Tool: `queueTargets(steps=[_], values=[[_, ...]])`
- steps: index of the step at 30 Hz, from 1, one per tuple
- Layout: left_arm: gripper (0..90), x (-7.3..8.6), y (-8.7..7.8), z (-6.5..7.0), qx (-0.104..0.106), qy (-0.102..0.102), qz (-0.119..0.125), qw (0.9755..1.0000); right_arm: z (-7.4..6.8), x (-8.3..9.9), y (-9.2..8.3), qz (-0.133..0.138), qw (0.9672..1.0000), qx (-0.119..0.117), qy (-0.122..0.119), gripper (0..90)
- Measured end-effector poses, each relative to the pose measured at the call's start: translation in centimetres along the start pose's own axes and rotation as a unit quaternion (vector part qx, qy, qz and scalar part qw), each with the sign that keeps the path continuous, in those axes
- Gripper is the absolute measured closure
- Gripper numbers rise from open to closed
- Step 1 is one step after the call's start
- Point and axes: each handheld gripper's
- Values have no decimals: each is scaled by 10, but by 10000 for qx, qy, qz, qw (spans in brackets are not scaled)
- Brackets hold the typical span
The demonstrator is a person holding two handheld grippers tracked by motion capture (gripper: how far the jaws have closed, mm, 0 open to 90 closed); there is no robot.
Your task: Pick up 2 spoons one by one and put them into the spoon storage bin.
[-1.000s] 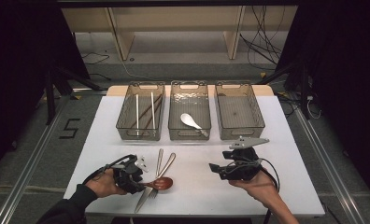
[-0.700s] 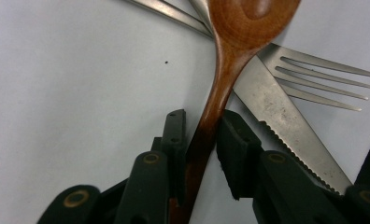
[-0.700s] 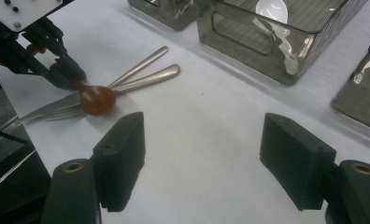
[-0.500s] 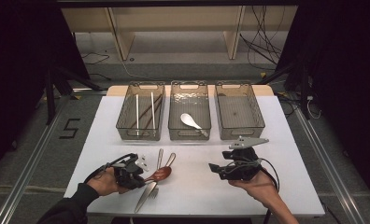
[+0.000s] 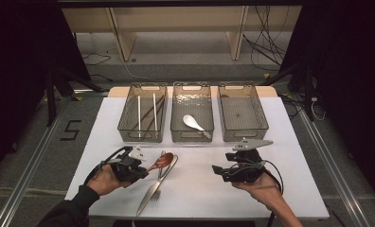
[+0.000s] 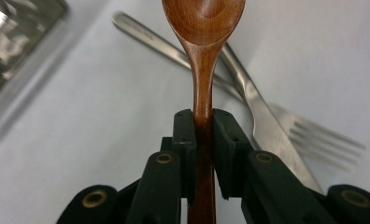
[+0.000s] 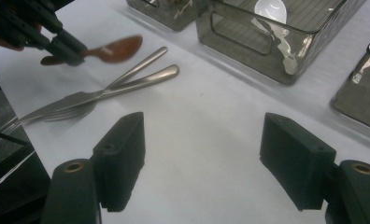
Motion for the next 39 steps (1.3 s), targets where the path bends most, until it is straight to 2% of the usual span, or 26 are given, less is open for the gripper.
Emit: queueTargets(steps=[5,9,16,22,25,32,39], values=[[794,-11,-8,-6,-95,-311,524,9981,0,0,0,66,10000,10,37,302],[794,-19,-10,-9,-74,-437,751,9962,1,-2,-3,209,9998,16,63,295],[794,-31,-3,-13,-14,-597,838,9947,2,-3,-7,428,9991,30,64,284],[794,-44,4,-20,-19,-753,961,9925,1,-3,-8,499,9987,12,26,278],[794,-50,6,-26,-2,-897,1051,9904,1,-3,-8,524,9986,2,-3,277],[794,-67,15,-41,-140,-1009,1140,9883,1,-4,-9,608,9981,4,-20,276],[794,-85,21,-54,-211,-1167,1289,9845,1,-4,-9,610,9981,-14,-35,277]])
Point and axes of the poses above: each handheld gripper's, and its own axes: y roughly forward along the jaws, x roughly out of its underside, z roughly to its right, and after that the axes turned 14 degrees about z, right-handed
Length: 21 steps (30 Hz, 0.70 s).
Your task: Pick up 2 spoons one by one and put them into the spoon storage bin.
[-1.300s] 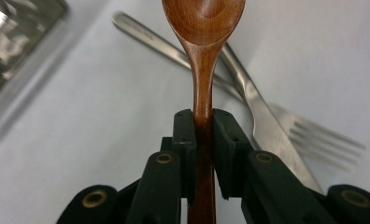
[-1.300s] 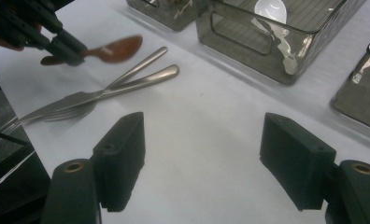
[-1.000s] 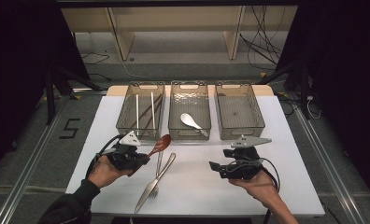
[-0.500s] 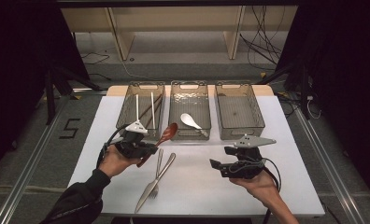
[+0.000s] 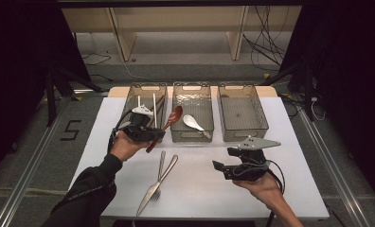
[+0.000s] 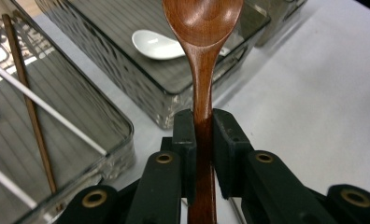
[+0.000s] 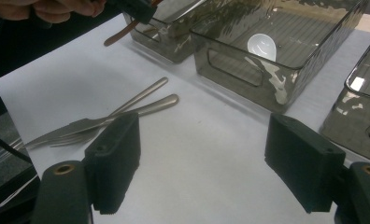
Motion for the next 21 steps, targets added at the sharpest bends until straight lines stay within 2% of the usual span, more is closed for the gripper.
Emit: queueTargets(steps=[9,15,21], values=[[794,-23,24,-2,-16,21,125,9999,0,0,0,-3,10000,-23,-16,277],[794,-39,32,-1,-21,-15,284,9996,0,0,0,14,10000,-26,-9,277],[793,-46,47,-3,-54,-32,308,9995,0,0,0,3,10000,-43,-18,277]])
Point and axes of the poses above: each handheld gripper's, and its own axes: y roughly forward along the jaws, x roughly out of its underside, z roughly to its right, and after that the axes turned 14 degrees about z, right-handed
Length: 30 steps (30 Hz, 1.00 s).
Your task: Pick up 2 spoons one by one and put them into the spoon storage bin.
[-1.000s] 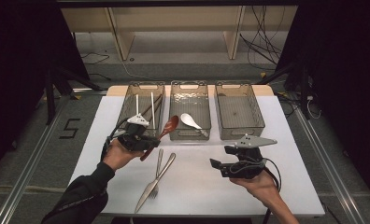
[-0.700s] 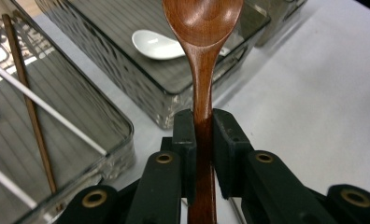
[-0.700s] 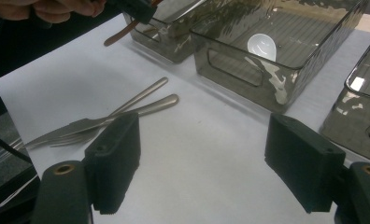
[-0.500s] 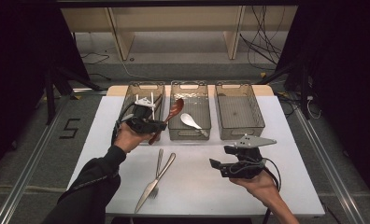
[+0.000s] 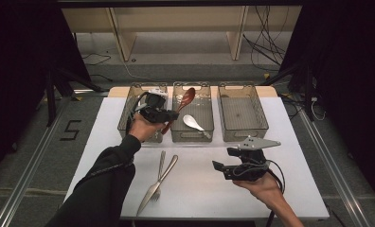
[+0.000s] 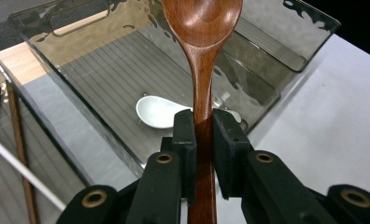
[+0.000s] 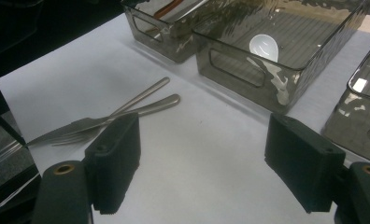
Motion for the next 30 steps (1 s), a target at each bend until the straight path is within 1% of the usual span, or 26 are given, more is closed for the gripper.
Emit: queueTargets(steps=[2,5,7,11,14,18,19,22,25,30], values=[[794,-1,7,0,-10,19,-39,10000,0,0,0,2,10000,-7,4,277],[793,-3,14,-3,-85,26,-67,9999,0,0,1,-5,10000,-18,-12,277],[793,-5,17,-4,-137,30,-55,9999,0,0,0,0,10000,-21,11,277],[793,-11,21,-5,-187,50,-68,9998,1,0,0,6,10000,-22,19,277],[793,-13,27,-6,-219,67,-82,9997,1,0,0,-9,10000,-35,10,277],[793,-15,34,-6,-220,18,-139,9997,1,-1,0,2,10000,-51,9,277],[793,-14,36,-5,-219,-8,-110,9997,1,-1,0,2,10000,-56,9,277],[793,-13,39,-4,-217,5,-153,9996,1,0,0,-4,10000,-53,20,278],[793,-12,42,-5,-239,-60,-107,9996,1,0,1,-6,10000,-55,12,278],[792,-13,45,-6,-266,-110,-85,9996,1,0,1,-7,10000,-63,12,278]])
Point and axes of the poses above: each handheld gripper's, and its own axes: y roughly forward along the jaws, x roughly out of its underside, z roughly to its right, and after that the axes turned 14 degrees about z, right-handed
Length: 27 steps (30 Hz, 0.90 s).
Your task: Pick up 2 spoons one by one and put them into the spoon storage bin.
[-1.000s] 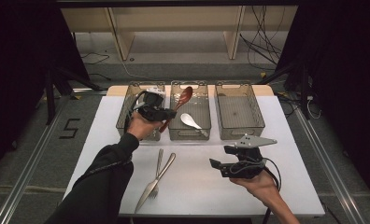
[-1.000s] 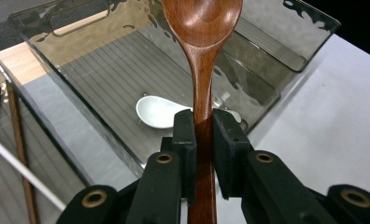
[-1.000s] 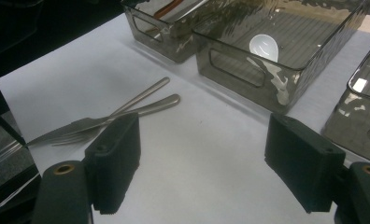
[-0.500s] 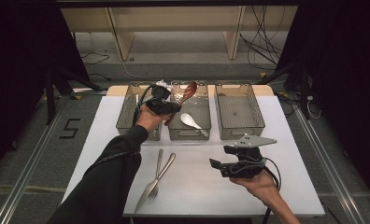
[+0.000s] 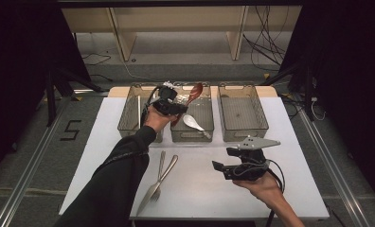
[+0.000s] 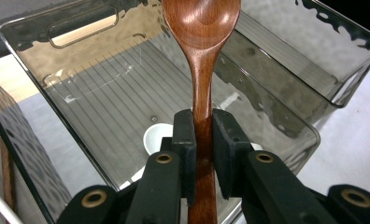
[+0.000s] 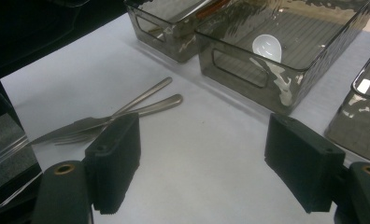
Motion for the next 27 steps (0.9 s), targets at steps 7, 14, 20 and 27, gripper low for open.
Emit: queueTargets(steps=[7,14,20,27], values=[[780,1,7,1,-67,-56,-48,10000,-1,0,1,-22,10000,-18,-27,279],[531,0,2,0,-93,-150,-58,9998,-1,0,1,-46,10000,-23,-15,279],[457,-2,-20,-2,1,-240,39,9997,-1,0,1,-45,10000,-18,-9,279],[376,8,-58,4,349,-406,164,9984,-2,0,2,-59,10000,3,-25,279]])
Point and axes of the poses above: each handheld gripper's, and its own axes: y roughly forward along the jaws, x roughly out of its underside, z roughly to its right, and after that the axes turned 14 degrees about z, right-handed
